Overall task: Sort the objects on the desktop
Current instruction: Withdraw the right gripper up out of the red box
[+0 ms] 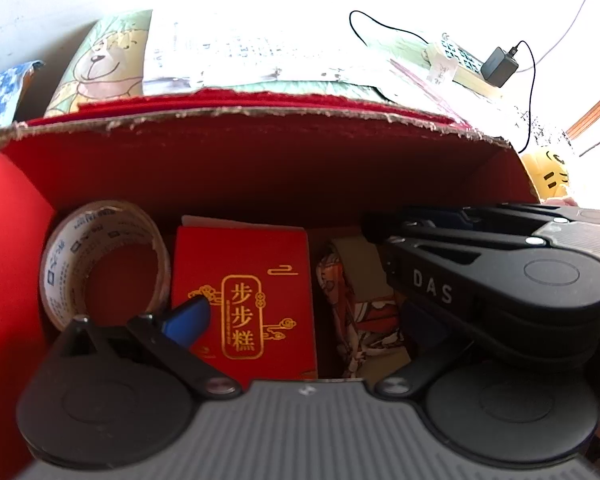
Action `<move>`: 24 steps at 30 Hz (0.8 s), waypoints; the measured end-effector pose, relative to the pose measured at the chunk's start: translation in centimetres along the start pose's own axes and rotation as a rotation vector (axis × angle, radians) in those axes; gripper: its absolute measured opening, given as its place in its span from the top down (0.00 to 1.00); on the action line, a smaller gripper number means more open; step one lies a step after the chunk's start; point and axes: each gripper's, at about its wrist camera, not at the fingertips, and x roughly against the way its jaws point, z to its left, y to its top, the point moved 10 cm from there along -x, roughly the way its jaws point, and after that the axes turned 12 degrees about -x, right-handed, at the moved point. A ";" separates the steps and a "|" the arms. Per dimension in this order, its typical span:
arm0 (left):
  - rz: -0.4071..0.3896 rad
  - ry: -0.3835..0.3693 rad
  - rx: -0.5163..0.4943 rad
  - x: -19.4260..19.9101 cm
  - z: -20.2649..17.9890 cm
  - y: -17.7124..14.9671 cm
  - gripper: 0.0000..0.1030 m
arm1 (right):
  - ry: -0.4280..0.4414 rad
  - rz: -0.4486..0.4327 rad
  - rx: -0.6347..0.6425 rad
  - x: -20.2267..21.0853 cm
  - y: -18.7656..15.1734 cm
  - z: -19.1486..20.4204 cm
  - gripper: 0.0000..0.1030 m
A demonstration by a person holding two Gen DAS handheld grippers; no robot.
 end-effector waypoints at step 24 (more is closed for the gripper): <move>0.003 0.052 -0.002 -0.1 0.1 0.0 0.01 | 0.002 -0.007 0.016 0.2 0.0 0.3 0.72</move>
